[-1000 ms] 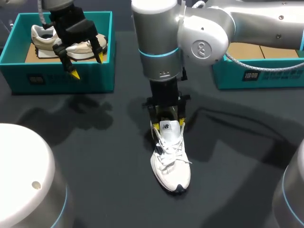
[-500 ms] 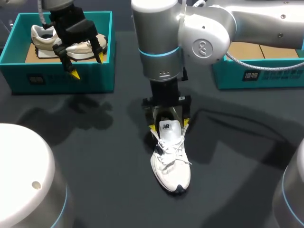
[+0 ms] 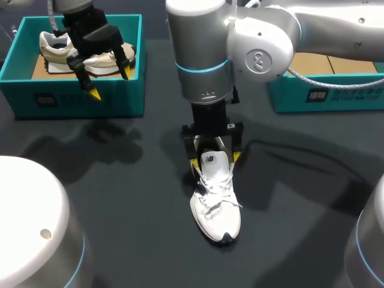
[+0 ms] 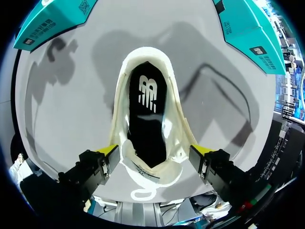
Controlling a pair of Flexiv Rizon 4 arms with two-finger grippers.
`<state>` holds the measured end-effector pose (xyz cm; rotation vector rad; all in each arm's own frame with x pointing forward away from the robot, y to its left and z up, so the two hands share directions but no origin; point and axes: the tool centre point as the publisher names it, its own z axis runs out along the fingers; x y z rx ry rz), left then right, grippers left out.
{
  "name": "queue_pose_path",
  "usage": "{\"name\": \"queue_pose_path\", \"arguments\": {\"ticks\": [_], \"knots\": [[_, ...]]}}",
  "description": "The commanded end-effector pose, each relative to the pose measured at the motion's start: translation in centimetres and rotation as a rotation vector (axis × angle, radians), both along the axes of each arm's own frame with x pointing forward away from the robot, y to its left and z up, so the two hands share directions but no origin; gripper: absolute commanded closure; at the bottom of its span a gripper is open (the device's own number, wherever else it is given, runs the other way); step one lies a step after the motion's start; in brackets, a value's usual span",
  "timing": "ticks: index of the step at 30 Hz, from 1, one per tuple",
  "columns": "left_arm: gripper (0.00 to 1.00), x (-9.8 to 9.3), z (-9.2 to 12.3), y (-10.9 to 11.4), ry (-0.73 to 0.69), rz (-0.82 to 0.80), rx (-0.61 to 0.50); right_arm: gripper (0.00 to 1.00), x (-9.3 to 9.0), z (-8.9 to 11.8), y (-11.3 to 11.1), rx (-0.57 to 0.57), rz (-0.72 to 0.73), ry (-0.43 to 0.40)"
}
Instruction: Take the shoe out of the shoebox, open the shoe tongue, remove and reinsert the insole, then place the shoe into the shoebox
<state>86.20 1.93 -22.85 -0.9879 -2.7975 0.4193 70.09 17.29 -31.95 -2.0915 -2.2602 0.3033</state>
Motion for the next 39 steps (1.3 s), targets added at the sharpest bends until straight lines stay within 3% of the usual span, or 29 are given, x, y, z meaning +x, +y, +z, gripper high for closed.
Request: {"name": "queue_pose_path", "arguments": {"ticks": [1,16,17,20,21,23,29,39], "knots": [[0.0,0.0,0.0,0.0,-0.001,0.0,0.001,0.02,-1.1,0.2,-0.6,0.007,-0.009,-0.014],[0.0,0.0,0.0,0.0,-0.001,0.0,0.001,0.05,-6.2,2.2,-1.5,0.005,-0.073,-0.049],[0.0,0.0,0.0,0.0,-0.001,0.0,0.001,0.1,-6.6,2.3,-1.5,0.004,-0.074,-0.057],[0.0,0.0,0.0,0.0,-0.001,0.0,0.001,0.51,-7.1,2.8,-1.4,-0.005,-0.077,-0.084],[0.0,0.0,0.0,0.0,-0.001,0.0,0.001,0.59,-7.1,2.8,-1.2,-0.005,-0.072,-0.089],[0.0,0.0,0.0,0.0,-0.001,0.0,0.001,0.64,-7.0,2.8,-1.0,-0.009,-0.053,-0.098],[0.0,0.0,0.0,0.0,-0.001,0.0,0.001,0.67,-5.7,2.8,-0.1,-0.011,0.002,-0.162],[0.0,0.0,0.0,0.0,-0.001,0.0,0.001,0.65,-2.4,0.3,0.5,0.059,0.085,-0.16]]}}
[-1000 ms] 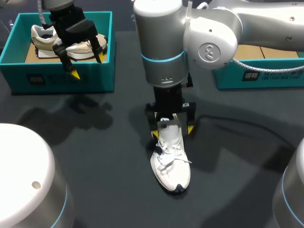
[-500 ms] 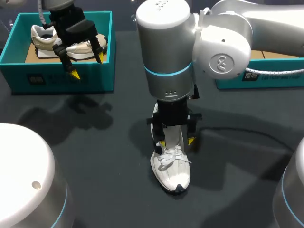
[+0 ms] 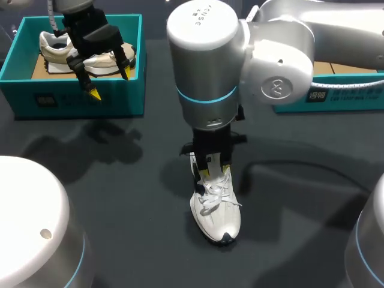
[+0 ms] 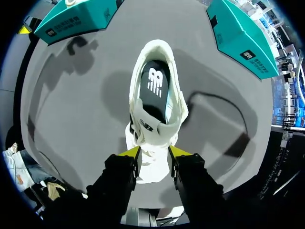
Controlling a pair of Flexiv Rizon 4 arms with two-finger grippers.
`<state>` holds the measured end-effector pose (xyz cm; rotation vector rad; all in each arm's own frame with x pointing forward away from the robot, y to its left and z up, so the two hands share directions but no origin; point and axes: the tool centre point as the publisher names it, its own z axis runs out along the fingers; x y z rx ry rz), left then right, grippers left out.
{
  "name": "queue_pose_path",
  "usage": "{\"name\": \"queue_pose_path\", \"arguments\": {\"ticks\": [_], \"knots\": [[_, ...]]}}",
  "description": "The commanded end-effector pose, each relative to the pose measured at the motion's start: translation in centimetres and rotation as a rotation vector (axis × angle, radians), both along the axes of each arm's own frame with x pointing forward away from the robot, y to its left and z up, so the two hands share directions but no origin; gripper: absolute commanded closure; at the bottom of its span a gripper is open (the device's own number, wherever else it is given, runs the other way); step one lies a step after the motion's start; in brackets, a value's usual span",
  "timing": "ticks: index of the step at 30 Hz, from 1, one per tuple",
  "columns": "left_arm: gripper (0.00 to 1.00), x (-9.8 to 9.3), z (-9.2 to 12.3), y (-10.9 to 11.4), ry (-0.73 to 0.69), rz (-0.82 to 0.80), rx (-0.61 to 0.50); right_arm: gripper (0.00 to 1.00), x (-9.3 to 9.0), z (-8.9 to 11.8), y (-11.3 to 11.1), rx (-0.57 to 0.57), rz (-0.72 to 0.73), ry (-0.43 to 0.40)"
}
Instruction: Take the shoe out of the shoebox, open the shoe tongue, remove and reinsert the insole, then place the shoe into the shoebox
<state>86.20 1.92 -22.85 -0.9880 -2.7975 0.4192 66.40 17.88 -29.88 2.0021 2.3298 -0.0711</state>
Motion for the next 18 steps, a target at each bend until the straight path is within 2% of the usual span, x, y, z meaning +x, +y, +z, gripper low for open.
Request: {"name": "queue_pose_path", "arguments": {"ticks": [1,10,18], "knots": [[0.0,0.0,0.0,0.0,-0.001,0.0,0.001,0.65,1.6,-2.0,0.0,0.029,0.012,0.02],[0.0,0.0,0.0,0.0,-0.001,0.0,0.001,0.67,4.0,-4.5,-0.1,0.092,0.047,0.037],[0.0,0.0,0.0,0.0,-0.001,0.0,0.001,0.65,3.4,-2.5,0.0,0.045,0.076,-0.006]]}}
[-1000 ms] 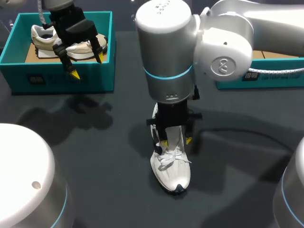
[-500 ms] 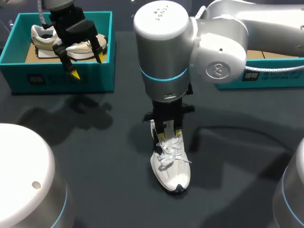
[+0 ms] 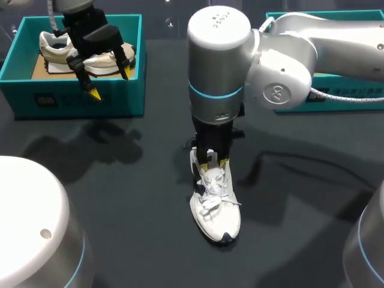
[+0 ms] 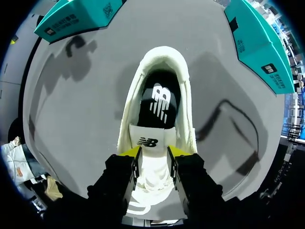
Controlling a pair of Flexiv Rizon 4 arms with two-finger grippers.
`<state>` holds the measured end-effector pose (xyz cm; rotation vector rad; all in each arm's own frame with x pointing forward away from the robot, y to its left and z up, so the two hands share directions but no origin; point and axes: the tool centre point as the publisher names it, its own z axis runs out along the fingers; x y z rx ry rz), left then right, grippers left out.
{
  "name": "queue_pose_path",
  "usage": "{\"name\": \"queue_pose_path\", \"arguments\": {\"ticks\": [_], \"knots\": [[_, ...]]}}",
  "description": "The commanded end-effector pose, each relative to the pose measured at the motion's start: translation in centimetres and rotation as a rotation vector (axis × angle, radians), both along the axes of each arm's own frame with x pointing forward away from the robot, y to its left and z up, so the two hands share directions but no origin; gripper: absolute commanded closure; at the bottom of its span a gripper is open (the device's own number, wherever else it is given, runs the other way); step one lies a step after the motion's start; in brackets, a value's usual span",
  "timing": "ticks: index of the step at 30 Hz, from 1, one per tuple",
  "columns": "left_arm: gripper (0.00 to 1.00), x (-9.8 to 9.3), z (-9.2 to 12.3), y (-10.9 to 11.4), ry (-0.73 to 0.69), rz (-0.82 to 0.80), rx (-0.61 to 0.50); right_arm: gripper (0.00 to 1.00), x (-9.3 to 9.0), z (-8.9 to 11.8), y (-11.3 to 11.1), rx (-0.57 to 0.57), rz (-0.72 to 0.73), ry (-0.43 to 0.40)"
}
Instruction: Take the shoe out of the shoebox, open the shoe tongue, remove and reinsert the insole, then place the shoe into the shoebox
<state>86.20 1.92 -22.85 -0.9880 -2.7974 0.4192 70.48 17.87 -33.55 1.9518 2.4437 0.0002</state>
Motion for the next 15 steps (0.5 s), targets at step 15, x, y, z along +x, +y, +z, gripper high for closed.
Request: {"name": "queue_pose_path", "arguments": {"ticks": [15], "knots": [[0.0,0.0,0.0,0.0,-0.001,0.0,0.001,0.65,2.7,-3.2,-0.8,0.056,0.088,0.02]]}}
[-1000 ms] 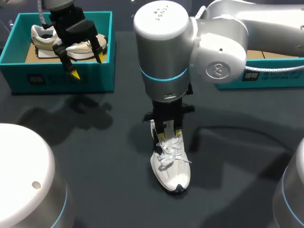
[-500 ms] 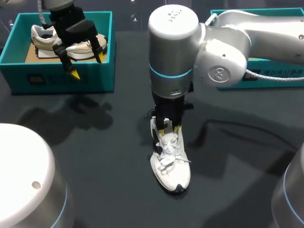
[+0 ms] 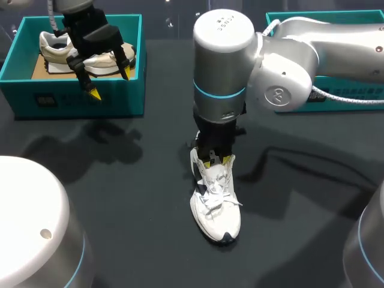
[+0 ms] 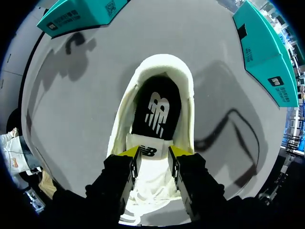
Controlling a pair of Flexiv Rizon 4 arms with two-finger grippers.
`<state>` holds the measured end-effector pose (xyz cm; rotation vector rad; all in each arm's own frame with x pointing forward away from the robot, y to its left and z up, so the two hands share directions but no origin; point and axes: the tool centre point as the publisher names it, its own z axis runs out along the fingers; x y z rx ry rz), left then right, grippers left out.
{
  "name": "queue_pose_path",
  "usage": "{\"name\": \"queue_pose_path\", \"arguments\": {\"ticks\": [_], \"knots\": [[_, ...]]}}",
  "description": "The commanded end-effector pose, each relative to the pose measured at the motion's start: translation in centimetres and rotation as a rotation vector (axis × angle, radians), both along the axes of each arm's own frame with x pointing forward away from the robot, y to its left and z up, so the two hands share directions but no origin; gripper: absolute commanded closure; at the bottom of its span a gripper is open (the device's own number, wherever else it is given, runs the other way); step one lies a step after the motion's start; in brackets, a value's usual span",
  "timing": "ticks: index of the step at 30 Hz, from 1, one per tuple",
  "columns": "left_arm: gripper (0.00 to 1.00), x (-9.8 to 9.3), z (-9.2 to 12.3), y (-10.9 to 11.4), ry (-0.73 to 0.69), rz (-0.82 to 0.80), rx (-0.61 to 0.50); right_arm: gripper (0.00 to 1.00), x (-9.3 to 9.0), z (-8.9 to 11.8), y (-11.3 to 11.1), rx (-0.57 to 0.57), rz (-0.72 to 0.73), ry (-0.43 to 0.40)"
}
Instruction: Take the shoe out of the shoebox, open the shoe tongue, remove and reinsert the insole, then place the shoe into the shoebox
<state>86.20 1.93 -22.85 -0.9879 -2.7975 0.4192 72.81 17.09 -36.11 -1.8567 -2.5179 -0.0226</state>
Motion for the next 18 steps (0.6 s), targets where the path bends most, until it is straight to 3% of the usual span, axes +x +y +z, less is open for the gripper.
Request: {"name": "queue_pose_path", "arguments": {"ticks": [1,8,13,15,16,17,18], "knots": [[0.0,0.0,0.0,0.0,-0.001,-0.001,0.001,0.66,0.3,0.1,0.1,0.015,0.015,-0.004],[0.0,0.0,0.0,0.0,-0.001,-0.001,0.001,0.6,-0.3,4.6,1.1,-0.058,0.079,-0.075],[0.0,0.0,0.0,0.0,-0.001,-0.001,0.001,0.49,-0.6,7.3,0.9,-0.099,0.23,-0.141],[0.0,0.0,0.0,0.0,-0.001,-0.001,0.001,0.41,-0.7,8.1,0.7,-0.126,0.36,-0.164],[0.0,0.0,0.0,0.0,-0.001,-0.001,0.001,0.29,-0.8,8.5,0.8,-0.135,0.457,-0.204],[0.0,0.0,0.0,0.0,-0.001,-0.001,0.001,0.02,-1.0,8.8,0.8,-0.094,0.572,-0.244],[0.0,0.0,0.0,0.0,-0.001,-0.001,0.001,0.0,-1.2,9.1,0.6,-0.007,0.678,-0.268]]}}
